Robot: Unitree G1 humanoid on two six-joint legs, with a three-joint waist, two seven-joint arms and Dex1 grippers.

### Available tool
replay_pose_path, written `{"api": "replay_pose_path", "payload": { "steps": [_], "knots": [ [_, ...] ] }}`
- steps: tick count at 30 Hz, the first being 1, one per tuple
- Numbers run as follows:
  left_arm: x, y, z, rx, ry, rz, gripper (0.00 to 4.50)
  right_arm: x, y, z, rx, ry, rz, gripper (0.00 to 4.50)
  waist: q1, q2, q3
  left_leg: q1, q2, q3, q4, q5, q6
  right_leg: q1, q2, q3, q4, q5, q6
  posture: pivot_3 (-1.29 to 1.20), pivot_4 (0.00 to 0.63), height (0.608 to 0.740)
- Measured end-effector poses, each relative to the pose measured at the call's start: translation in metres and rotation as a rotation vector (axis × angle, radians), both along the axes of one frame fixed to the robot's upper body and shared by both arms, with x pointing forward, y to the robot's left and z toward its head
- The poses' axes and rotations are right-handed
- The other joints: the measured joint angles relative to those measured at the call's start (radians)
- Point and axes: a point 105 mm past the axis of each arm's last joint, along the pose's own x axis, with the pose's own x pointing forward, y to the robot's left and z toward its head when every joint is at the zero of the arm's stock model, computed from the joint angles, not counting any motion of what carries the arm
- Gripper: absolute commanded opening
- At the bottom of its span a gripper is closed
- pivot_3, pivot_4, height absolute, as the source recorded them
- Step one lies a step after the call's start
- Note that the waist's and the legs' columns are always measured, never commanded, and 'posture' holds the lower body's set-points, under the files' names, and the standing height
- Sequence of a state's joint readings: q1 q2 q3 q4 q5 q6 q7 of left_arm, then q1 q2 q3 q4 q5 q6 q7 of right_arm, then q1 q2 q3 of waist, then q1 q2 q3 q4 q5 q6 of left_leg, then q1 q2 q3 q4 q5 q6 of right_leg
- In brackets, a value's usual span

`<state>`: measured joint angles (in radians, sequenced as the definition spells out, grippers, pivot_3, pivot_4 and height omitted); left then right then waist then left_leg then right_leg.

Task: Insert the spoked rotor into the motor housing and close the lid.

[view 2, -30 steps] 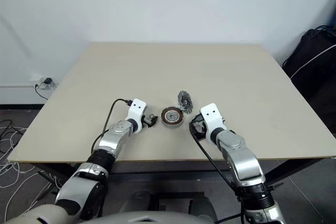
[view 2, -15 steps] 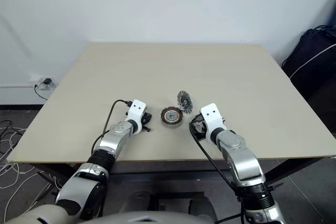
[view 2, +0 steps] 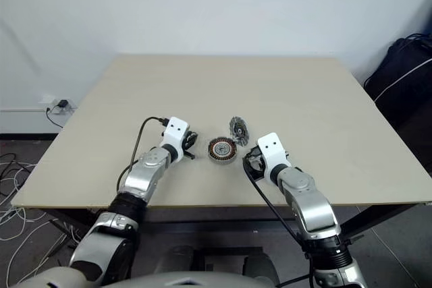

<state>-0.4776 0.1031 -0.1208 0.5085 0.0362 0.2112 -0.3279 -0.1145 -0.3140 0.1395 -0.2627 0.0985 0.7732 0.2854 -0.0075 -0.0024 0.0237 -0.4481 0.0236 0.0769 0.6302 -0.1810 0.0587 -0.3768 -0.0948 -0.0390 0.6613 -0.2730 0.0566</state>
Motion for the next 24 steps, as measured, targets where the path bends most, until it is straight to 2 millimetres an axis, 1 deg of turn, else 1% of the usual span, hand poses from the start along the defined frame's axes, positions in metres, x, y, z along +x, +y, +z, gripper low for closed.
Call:
{"api": "replay_pose_path", "payload": {
  "steps": [3, 5, 7, 9, 12, 17, 24],
  "knots": [
    [0.001, -0.022, 0.008, -0.023, -0.013, -0.059, 0.67, 0.0, 0.0, 0.0, 0.001, 0.0, -0.002, 4.5, -0.001, 0.0, 0.0, 0.0, 0.0, 0.0, 0.0, 0.0, 0.0, 0.0, 0.001, 0.0, 0.0, 0.0, 0.0, 0.0, 0.0, 0.74],
    [0.001, -0.031, 0.011, -0.029, -0.014, -0.089, 0.67, 0.0, 0.0, 0.0, 0.003, 0.0, -0.003, 4.5, -0.002, 0.0, 0.0, 0.0, 0.0, 0.0, 0.0, 0.0, 0.0, 0.0, 0.002, 0.0, 0.0, 0.0, 0.0, 0.0, 0.0, 0.74],
    [0.001, -0.038, 0.008, -0.035, 0.0, -0.107, 0.67, -0.002, -0.001, -0.001, 0.004, 0.003, -0.009, 4.5, -0.003, 0.0, 0.0, 0.0, 0.0, 0.0, 0.0, 0.0, 0.001, 0.0, 0.002, 0.0, 0.0, 0.0, 0.0, 0.0, 0.0, 0.74],
    [-0.002, -0.045, 0.001, -0.038, 0.031, -0.125, 0.67, -0.003, -0.002, -0.002, 0.006, 0.003, -0.018, 4.5, -0.003, 0.0, 0.0, 0.0, 0.0, 0.0, 0.0, 0.0, 0.001, 0.0, 0.003, 0.0, 0.0, 0.0, 0.001, 0.0, 0.0, 0.74],
    [-0.004, -0.049, -0.006, -0.04, 0.062, -0.132, 0.67, -0.003, -0.004, 0.0, 0.008, -0.005, -0.029, 4.5, -0.003, 0.0, 0.0, 0.0, 0.0, 0.0, 0.001, 0.001, 0.001, 0.001, 0.003, 0.0, 0.0, 0.001, 0.002, 0.0, 0.0, 0.74],
    [-0.008, -0.05, -0.017, -0.034, 0.102, -0.135, 0.67, -0.004, -0.006, -0.001, 0.008, -0.002, -0.042, 4.5, -0.003, 0.0, 0.0, 0.0, 0.0, 0.0, 0.001, 0.001, 0.002, 0.001, 0.002, 0.0, 0.0, 0.001, 0.002, 0.0, 0.0, 0.74],
    [-0.012, -0.055, -0.024, -0.035, 0.123, -0.164, 0.67, -0.006, -0.005, -0.003, 0.012, 0.002, -0.045, 4.5, -0.003, 0.0, 0.0, 0.0, 0.0, 0.0, 0.001, 0.001, 0.001, 0.001, 0.002, 0.0, 0.0, 0.001, 0.002, 0.0, 0.0, 0.74]
  ]
}}
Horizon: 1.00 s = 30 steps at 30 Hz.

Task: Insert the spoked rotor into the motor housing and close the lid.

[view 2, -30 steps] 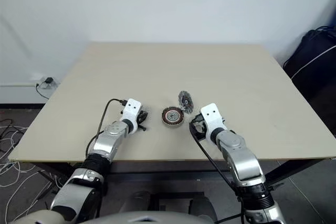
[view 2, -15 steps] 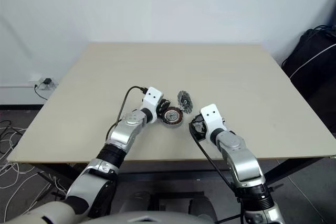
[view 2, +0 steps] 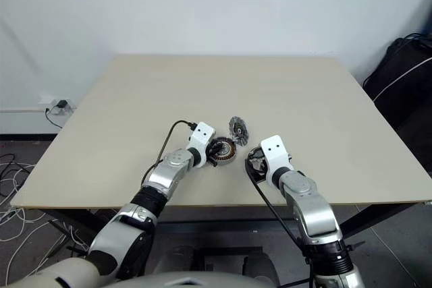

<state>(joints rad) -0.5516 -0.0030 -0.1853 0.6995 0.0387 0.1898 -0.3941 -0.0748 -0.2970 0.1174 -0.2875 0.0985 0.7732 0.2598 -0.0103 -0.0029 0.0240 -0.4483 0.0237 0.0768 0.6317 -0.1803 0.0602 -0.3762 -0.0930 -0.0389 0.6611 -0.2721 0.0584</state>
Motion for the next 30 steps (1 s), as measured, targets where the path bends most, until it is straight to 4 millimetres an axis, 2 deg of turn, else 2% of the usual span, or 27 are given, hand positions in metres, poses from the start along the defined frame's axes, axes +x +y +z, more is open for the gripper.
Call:
{"api": "replay_pose_path", "payload": {
  "steps": [5, 14, 18, 19, 24, 26, 29, 30],
  "knots": [
    [0.001, -0.002, 0.002, -0.001, -0.005, -0.006, 0.67, 0.0, -0.001, 0.0, 0.001, -0.001, -0.005, 4.5, 0.0, 0.0, 0.0, 0.0, 0.0, 0.0, 0.0, 0.0, 0.0, 0.0, 0.0, 0.0, 0.0, 0.0, 0.0, 0.0, 0.0, 0.74],
    [0.001, -0.001, -0.003, 0.005, 0.014, -0.004, 3.66, 0.001, -0.002, 0.001, 0.002, -0.004, -0.013, 4.5, 0.0, 0.0, 0.0, 0.0, 0.0, 0.0, 0.0, 0.0, 0.0, 0.0, 0.0, 0.0, 0.0, 0.0, 0.0, 0.0, 0.0, 0.74],
    [0.002, -0.001, 0.0, -0.004, 0.0, 0.0, 3.66, 0.001, -0.002, 0.001, 0.003, -0.004, -0.013, 4.5, 0.0, 0.0, 0.0, 0.0, 0.0, 0.0, 0.0, 0.0, 0.0, 0.0, -0.001, 0.0, 0.0, 0.0, 0.0, 0.0, 0.0, 0.74],
    [0.003, 0.0, 0.001, -0.006, -0.004, 0.005, 3.22, 0.001, -0.002, 0.001, 0.003, -0.004, -0.013, 4.5, 0.0, 0.0, 0.0, 0.0, 0.0, 0.0, 0.0, 0.0, 0.0, 0.0, -0.001, 0.0, 0.0, 0.0, 0.0, 0.0, 0.0, 0.74],
    [0.01, 0.013, 0.019, -0.036, -0.073, 0.05, 1.66, 0.0, 0.0, 0.001, 0.009, -0.003, -0.008, 4.5, -0.001, 0.0, 0.0, 0.0, 0.0, 0.0, 0.0, 0.0, 0.0, 0.0, -0.001, 0.0, 0.0, 0.0, 0.0, 0.0, 0.0, 0.74],
    [0.011, 0.021, 0.025, -0.04, -0.105, 0.069, 0.98, 0.0, 0.001, 0.001, 0.011, -0.001, 0.001, 4.08, -0.002, 0.0, 0.0, 0.0, 0.0, 0.0, 0.0, 0.0, 0.0, -0.001, -0.001, 0.0, 0.0, 0.0, 0.0, 0.0, 0.0, 0.74],
    [0.006, 0.044, 0.025, -0.025, -0.128, 0.118, 0.04, -0.001, 0.007, 0.001, 0.023, 0.006, 0.035, 3.25, -0.004, 0.0, 0.0, 0.0, 0.001, 0.0, -0.001, 0.0, 0.0, -0.001, -0.001, 0.001, 0.0, 0.0, -0.001, 0.0, 0.0, 0.74],
    [0.003, 0.052, 0.022, -0.017, -0.124, 0.136, 0.0, -0.001, 0.01, 0.001, 0.025, 0.009, 0.054, 2.88, -0.004, 0.0, 0.0, 0.0, 0.001, 0.0, -0.001, 0.0, 0.0, -0.001, -0.001, 0.001, 0.0, 0.0, -0.001, 0.0, 0.0, 0.74]
  ]
}}
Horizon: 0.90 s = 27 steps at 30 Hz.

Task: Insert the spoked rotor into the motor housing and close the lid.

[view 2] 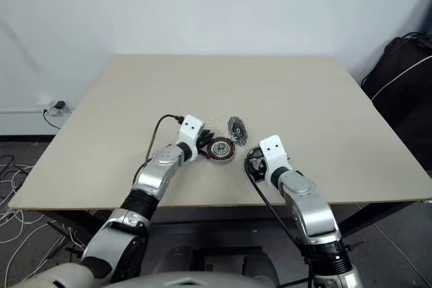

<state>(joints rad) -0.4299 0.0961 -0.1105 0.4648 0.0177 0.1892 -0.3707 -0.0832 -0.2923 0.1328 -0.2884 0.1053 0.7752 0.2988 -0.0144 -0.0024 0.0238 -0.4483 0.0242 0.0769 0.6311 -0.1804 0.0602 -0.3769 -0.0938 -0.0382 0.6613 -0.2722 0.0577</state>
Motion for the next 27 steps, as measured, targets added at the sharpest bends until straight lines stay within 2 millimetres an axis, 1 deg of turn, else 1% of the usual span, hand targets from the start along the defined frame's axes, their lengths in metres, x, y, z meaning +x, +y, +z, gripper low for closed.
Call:
{"api": "replay_pose_path", "payload": {
  "steps": [3, 5, 6, 8, 9, 10, 12, 13, 17, 22, 25, 27],
  "knots": [
    [-0.013, 0.023, -0.008, 0.022, 0.011, 0.046, 0.0, 0.0, 0.011, 0.005, 0.015, 0.001, 0.069, 1.87, 0.002, 0.0, 0.0, 0.0, 0.0, 0.0, 0.0, 0.0, 0.0, 0.0, -0.002, 0.0, 0.0, 0.0, 0.0, 0.0, 0.0, 0.74],
    [-0.026, 0.036, -0.013, 0.035, 0.007, 0.061, 0.0, -0.002, 0.027, 0.013, 0.038, -0.003, 0.154, 1.26, 0.002, 0.0, 0.0, 0.0, 0.0, 0.0, 0.0, 0.0, 0.0, 0.0, -0.004, 0.0, -0.001, 0.0, 0.0, 0.0, 0.0, 0.74],
    [-0.033, 0.039, -0.015, 0.035, 0.008, 0.063, 0.0, -0.002, 0.035, 0.016, 0.048, -0.004, 0.189, 0.87, 0.001, 0.0, 0.0, 0.0, 0.001, 0.0, 0.0, 0.0, 0.0, 0.0, -0.004, 0.0, -0.001, 0.0, -0.001, 0.0, 0.0, 0.74],
    [-0.046, 0.039, -0.018, 0.012, 0.013, 0.048, 0.0, -0.001, 0.048, 0.023, 0.056, -0.017, 0.245, 0.26, 0.005, 0.0, 0.0, 0.0, 0.001, 0.0, 0.0, 0.0, 0.0, 0.0, -0.005, 0.0, -0.001, 0.001, -0.002, 0.0, 0.0, 0.74],
    [-0.05, 0.04, -0.017, 0.007, 0.007, 0.047, 0.0, 0.002, 0.053, 0.026, 0.057, -0.027, 0.261, 0.04, 0.006, 0.0, 0.0, 0.0, 0.001, 0.0, -0.001, 0.0, -0.001, -0.001, -0.005, 0.0, -0.001, 0.001, -0.002, 0.0, 0.0, 0.74],
    [-0.055, 0.041, -0.014, 0.007, -0.01, 0.043, 0.0, 0.007, 0.061, 0.028, 0.053, -0.036, 0.276, 0.04, 0.003, 0.0, 0.0, 0.0, 0.002, 0.0, -0.001, 0.0, -0.001, -0.001, -0.005, 0.0, -0.001, 0.002, -0.004, 0.0, 0.0, 0.74],
    [-0.064, 0.039, -0.01, -0.006, -0.033, 0.024, 0.0, 0.019, 0.068, 0.026, 0.019, -0.036, 0.27, 0.04, 0.001, 0.0, 0.0, 0.0, 0.002, 0.001, -0.001, 0.0, -0.001, -0.002, -0.006, -0.001, -0.001, 0.004, -0.005, 0.0, 0.0, 0.74],
    [-0.068, 0.036, -0.009, -0.012, -0.038, 0.009, 0.0, 0.024, 0.068, 0.023, -0.007, -0.031, 0.258, 0.04, 0.003, 0.0, 0.0, 0.0, 0.002, 0.001, -0.001, 0.0, -0.001, -0.002, -0.006, -0.001, -0.001, 0.004, -0.005, 0.0, 0.0, 0.74],
    [-0.081, 0.035, -0.009, -0.033, -0.044, 0.012, 0.0, 0.044, 0.073, 0.006, -0.08, 0.016, 0.241, 0.04, 0.0, 0.001, 0.0, 0.0, 0.003, 0.003, -0.003, 0.0, -0.002, -0.004, -0.006, -0.001, -0.001, 0.005, -0.005, 0.0, 0.0, 0.74],
    [-0.089, 0.03, -0.004, -0.067, -0.07, 0.032, 0.0, 0.065, 0.076, -0.002, -0.127, 0.046, 0.23, 0.04, 0.0, 0.001, 0.0, 0.0, 0.003, 0.006, -0.004, 0.001, -0.002, -0.006, -0.003, 0.0, -0.001, 0.004, -0.005, 0.0, 0.0, 0.74],
    [-0.091, 0.028, -0.006, -0.087, -0.062, 0.055, 0.0, 0.072, 0.081, -0.001, -0.125, 0.047, 0.239, 0.04, -0.002, 0.001, 0.0, 0.0, 0.003, 0.007, -0.004, 0.001, -0.002, -0.006, -0.002, 0.001, -0.001, 0.004, -0.005, 0.0, 0.0, 0.74],
    [-0.092, 0.027, -0.005, -0.106, -0.064, 0.07, 0.0, 0.077, 0.081, -0.003, -0.133, 0.057, 0.237, 0.04, -0.002, 0.001, 0.0, 0.0, 0.003, 0.007, -0.004, 0.001, -0.002, -0.006, -0.002, 0.001, -0.001, 0.005, -0.005, 0.0, 0.0, 0.74]
  ]
}}
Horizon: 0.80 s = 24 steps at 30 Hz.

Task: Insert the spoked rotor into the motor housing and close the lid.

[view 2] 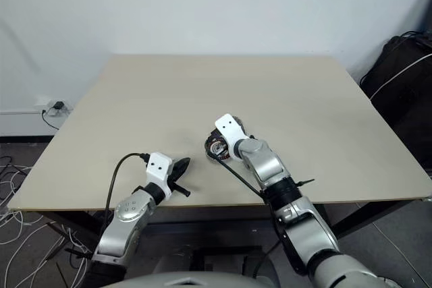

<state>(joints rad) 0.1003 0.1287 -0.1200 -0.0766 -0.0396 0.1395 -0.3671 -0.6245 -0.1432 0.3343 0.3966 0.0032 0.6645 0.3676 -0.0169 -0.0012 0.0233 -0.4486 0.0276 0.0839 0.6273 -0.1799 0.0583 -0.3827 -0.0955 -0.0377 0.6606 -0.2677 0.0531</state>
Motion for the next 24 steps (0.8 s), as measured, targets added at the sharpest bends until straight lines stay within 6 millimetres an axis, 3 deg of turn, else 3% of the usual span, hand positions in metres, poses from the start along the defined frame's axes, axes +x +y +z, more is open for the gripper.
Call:
{"api": "replay_pose_path", "payload": {
  "steps": [24],
  "knots": [
    [0.002, 0.004, 0.001, -0.01, -0.008, 0.054, 0.0, 0.015, 0.008, -0.01, -0.048, 0.065, 0.033, 0.04, -0.02, 0.001, 0.0, 0.0, 0.0, 0.001, -0.001, 0.0, 0.0, -0.001, 0.001, 0.001, 0.001, 0.0, 0.0, 0.0, 0.0, 0.74]
  ]
}}
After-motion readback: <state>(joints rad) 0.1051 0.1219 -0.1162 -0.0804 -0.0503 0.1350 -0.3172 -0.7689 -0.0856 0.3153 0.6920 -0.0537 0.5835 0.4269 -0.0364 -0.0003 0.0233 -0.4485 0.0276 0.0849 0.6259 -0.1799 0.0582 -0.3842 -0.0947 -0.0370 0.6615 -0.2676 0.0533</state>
